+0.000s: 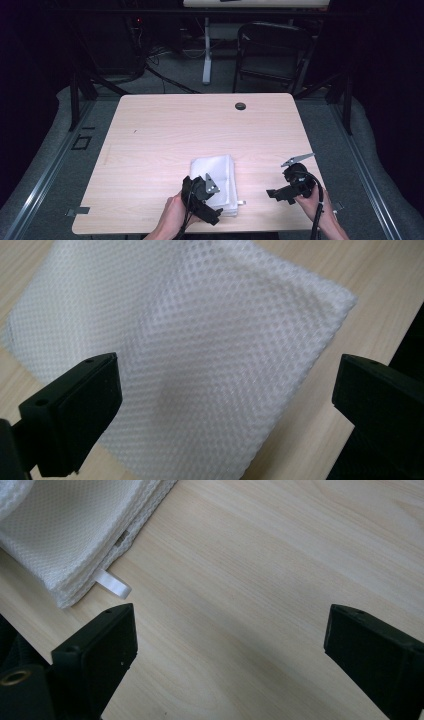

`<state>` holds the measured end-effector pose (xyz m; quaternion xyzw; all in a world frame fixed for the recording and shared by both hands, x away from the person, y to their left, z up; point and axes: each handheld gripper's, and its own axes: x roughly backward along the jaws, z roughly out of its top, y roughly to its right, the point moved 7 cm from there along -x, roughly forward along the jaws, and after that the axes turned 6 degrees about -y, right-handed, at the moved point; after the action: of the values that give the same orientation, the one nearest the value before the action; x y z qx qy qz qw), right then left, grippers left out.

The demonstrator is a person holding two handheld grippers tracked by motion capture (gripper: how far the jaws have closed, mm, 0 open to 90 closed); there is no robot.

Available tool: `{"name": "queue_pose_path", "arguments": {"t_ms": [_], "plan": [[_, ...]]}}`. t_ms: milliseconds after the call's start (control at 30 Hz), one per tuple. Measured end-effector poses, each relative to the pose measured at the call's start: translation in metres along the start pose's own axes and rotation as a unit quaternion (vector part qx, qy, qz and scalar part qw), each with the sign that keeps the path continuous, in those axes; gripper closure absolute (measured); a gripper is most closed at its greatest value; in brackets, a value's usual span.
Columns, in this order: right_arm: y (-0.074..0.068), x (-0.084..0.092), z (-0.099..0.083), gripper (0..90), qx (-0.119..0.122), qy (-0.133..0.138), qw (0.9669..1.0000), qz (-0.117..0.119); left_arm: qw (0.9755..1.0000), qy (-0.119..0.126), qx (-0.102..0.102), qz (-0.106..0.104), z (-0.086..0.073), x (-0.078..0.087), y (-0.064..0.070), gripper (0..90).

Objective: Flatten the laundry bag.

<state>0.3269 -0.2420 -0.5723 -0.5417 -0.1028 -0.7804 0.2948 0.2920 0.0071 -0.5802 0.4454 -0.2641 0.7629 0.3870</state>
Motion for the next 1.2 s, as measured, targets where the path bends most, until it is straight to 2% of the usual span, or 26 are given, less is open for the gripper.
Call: {"name": "queue_pose_path", "arguments": {"t_ms": [200, 233, 267, 300, 367, 400, 467, 500, 567, 600, 633, 667, 767, 800, 833, 867, 900, 933, 1033, 1067, 1100, 1133, 1167, 1200], "plan": [[-0.001, -0.001, 0.000, 6.7, -0.006, 0.006, 1.0000, 0.005, 0.9999, -0.005, -0.016, -0.001, 0.010, -0.010, 0.012, 0.1], [-0.001, -0.001, 0.000, 6.7, -0.005, 0.002, 1.0000, 0.001, 0.9996, -0.011, -0.025, 0.011, 0.012, -0.013, 0.014, 1.2], [-0.001, -0.001, 0.000, 6.7, -0.005, 0.002, 1.0000, 0.001, 0.9996, -0.011, -0.025, 0.011, 0.012, -0.013, 0.014, 3.9], [0.000, -0.001, -0.001, 6.7, -0.001, -0.004, 1.0000, 0.002, 0.9991, -0.012, -0.033, 0.025, 0.014, -0.014, 0.014, 3.9], [0.000, -0.001, -0.001, 6.8, -0.003, -0.003, 1.0000, 0.002, 0.9990, -0.005, -0.036, 0.025, 0.017, -0.015, 0.017, 16.8], [0.000, -0.001, -0.001, 6.8, -0.003, -0.003, 1.0000, 0.003, 0.9990, -0.005, -0.036, 0.025, 0.017, -0.015, 0.017, 16.8], [-0.001, -0.001, 0.000, 6.8, -0.006, 0.004, 1.0000, 0.004, 0.9990, 0.002, -0.037, 0.026, 0.017, -0.015, 0.018, 25.9], [-0.001, -0.001, 0.000, 6.9, -0.003, 0.003, 1.0000, 0.004, 0.9988, 0.015, -0.041, 0.023, 0.018, -0.011, 0.018, 31.0], [-0.001, -0.001, 0.000, 7.0, -0.003, 0.004, 1.0000, 0.004, 0.9987, 0.018, -0.040, 0.025, 0.018, -0.010, 0.017, 33.0], [-0.001, -0.001, 0.000, 7.4, 0.000, 0.003, 1.0000, 0.004, 0.9987, 0.023, -0.041, 0.019, 0.018, -0.009, 0.017, 40.9], [-0.001, -0.001, 0.000, 7.4, 0.000, 0.003, 1.0000, 0.004, 0.9986, 0.030, -0.040, 0.018, 0.018, -0.008, 0.017, 40.9], [-0.003, -0.001, 0.000, 7.7, 0.000, 0.003, 1.0000, 0.007, 0.9985, 0.035, -0.038, 0.017, 0.018, -0.008, 0.018, 50.1], [-0.003, -0.001, 0.000, 9.2, 0.008, 0.001, 1.0000, 0.002, 0.9980, 0.044, -0.045, 0.009, 0.018, -0.005, 0.018, 65.6], [-0.003, -0.001, 0.000, 9.2, 0.008, 0.001, 1.0000, 0.002, 0.9978, 0.045, -0.047, 0.008, 0.018, -0.005, 0.018, 65.6], [-0.004, -0.001, 0.000, 11.2, 0.006, 0.004, 1.0000, 0.004, 0.9976, 0.049, -0.047, 0.009, 0.018, -0.004, 0.017, 76.3], [-0.004, -0.001, 0.000, 11.2, 0.006, 0.004, 1.0000, 0.004, 0.9974, 0.052, -0.049, 0.011, 0.017, -0.002, 0.017, 76.3], [-0.004, -0.001, 0.000, 13.1, 0.007, 0.005, 0.9999, 0.009, 0.9971, 0.059, -0.047, 0.014, 0.017, 0.001, 0.015, 83.2], [-0.004, -0.001, 0.000, 13.3, 0.008, 0.004, 0.9999, 0.007, 0.9970, 0.062, -0.045, 0.013, 0.017, 0.002, 0.014, 84.6], [-0.005, -0.002, 0.000, 14.5, 0.010, 0.008, 0.9999, 0.005, 0.9965, 0.075, -0.037, 0.007, 0.017, 0.008, 0.011, 86.3], [-0.007, -0.001, 0.001, 16.2, 0.019, 0.005, 0.9998, 0.009, 0.9958, 0.087, -0.028, 0.004, 0.016, 0.016, 0.006, 86.6], [-0.009, 0.000, 0.001, 16.6, 0.020, 0.005, 0.9997, 0.013, 0.9958, 0.087, -0.028, 0.004, 0.016, 0.016, 0.006, 86.7], [-0.010, 0.000, 0.002, 18.3, 0.024, 0.011, 0.9996, 0.010, 0.9947, 0.102, -0.015, 0.000, 0.016, 0.024, 0.002, 86.8], [-0.012, 0.000, 0.002, 19.4, 0.026, 0.013, 0.9995, 0.013, 0.9941, 0.108, -0.010, 0.001, 0.015, 0.029, -0.001, 86.8], [-0.012, 0.001, 0.003, 19.9, 0.032, 0.012, 0.9994, 0.006, 0.9932, 0.116, -0.002, -0.002, 0.014, 0.033, -0.004, 86.8]]}}
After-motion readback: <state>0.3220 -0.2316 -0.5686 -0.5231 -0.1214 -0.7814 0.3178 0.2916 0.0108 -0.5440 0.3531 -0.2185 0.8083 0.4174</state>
